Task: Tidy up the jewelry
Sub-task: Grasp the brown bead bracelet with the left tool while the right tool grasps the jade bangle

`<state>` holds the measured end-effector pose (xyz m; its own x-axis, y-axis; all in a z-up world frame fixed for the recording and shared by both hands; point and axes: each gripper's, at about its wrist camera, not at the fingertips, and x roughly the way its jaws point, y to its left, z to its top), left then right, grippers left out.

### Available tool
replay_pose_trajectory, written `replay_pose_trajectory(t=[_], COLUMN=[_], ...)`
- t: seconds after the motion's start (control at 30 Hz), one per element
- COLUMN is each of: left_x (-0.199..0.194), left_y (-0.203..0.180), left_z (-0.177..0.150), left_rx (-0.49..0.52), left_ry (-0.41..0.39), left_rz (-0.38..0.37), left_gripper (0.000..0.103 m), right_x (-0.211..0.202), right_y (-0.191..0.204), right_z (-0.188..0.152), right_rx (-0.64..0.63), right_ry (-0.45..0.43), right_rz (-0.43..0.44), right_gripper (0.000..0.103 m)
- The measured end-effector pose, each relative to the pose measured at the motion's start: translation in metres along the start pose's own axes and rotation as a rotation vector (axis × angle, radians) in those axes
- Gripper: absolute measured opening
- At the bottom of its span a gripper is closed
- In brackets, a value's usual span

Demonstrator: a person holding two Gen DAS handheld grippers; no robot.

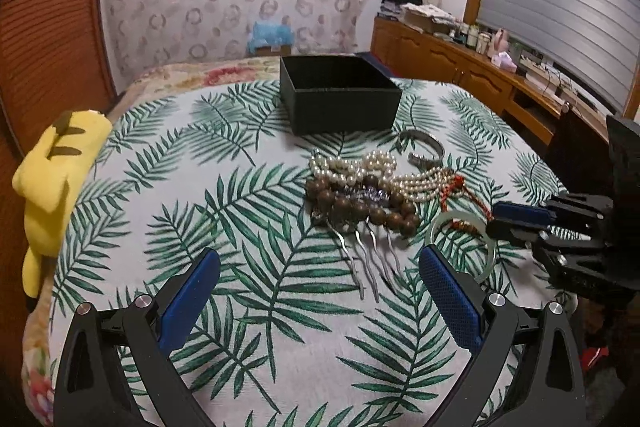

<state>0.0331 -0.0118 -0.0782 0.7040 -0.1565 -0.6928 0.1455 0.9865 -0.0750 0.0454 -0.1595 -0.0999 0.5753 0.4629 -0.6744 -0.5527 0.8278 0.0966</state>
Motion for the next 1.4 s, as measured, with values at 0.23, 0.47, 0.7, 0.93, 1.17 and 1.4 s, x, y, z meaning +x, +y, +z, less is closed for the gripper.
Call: replay_pose_trajectory(t=[0.23, 0.47, 0.7, 0.93, 1.17, 1.4], left_x=[0.011, 0.018, 0.032, 0.054, 0.078, 0.087], left_y=[0.001, -0.004, -0.001, 0.008, 0.023, 0.030], left_z=[-0.003, 0.005, 0.022, 0.040, 0.048, 0.054], left_rx=[-0.007, 0.008, -0.011, -0.061, -0.137, -0.153], left_ry=[0.038, 0.051, 0.079, 0.121, 0.177, 0.197], left_rz=[-0.027, -0.072, -0.123, -0.171, -0.181, -0.210], left_gripper=[0.096, 0.085, 0.059, 0.038, 0.035, 0.015], right_x=[0.020, 0.030, 0.016, -0.007, -0.015, -0.015], right_y=[-0.013, -0.014, -0.008, -0.011, -0.015, -0.016], right_z=[0.005, 0.004, 0.009, 0.018, 0.025, 0.023], right_rx=[0.010, 0.003, -0.025, -0.042, -0.039, -0.028], right_ry=[0.058, 0.099, 0.036, -0.048, -0.068, -0.071], right_rz=[-0.014, 0.019, 0.007, -0.039, -0.049, -0.045], right_gripper=[0.017, 0.010, 0.010, 0.010, 0.010, 0.010])
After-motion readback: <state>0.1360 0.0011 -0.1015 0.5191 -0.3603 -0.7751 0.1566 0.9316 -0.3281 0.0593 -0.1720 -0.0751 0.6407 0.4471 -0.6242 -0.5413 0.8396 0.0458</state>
